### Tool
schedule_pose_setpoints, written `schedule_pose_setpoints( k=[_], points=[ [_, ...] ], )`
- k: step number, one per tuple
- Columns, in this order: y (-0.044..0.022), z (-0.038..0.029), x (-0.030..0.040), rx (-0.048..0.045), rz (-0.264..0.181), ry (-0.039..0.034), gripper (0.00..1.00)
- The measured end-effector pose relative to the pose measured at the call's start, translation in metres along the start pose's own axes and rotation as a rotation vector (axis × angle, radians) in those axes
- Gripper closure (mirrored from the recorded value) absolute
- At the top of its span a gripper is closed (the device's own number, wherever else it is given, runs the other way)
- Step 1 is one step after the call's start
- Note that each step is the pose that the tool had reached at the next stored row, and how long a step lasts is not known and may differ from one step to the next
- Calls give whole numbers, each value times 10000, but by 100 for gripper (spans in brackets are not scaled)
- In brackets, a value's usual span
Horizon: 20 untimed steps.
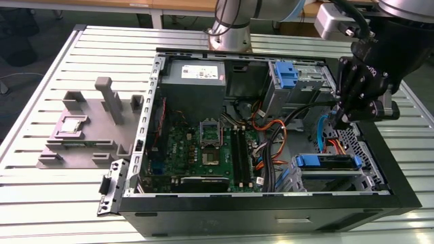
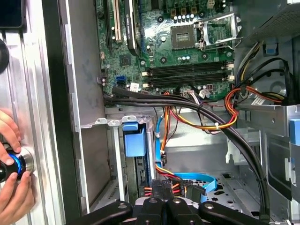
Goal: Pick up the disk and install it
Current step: 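Insert the second disk wire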
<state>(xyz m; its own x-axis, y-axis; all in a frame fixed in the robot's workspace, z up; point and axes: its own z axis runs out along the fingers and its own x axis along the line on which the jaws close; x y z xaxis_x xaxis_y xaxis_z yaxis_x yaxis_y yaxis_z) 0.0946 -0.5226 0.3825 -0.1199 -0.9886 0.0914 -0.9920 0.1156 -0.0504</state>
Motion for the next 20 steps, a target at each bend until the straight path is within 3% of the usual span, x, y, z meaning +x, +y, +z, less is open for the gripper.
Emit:
schedule_pose_setpoints(
  k=[4, 7, 13, 20],
  points=[
    [-16, 1, -2, -119, -3, -73, 89],
    [-31, 2, -5, -195, -4, -86, 89],
    [-73, 3, -18, -197, 5, -84, 89],
    [-81, 9, -102, -216, 11, -82, 89]
  ],
)
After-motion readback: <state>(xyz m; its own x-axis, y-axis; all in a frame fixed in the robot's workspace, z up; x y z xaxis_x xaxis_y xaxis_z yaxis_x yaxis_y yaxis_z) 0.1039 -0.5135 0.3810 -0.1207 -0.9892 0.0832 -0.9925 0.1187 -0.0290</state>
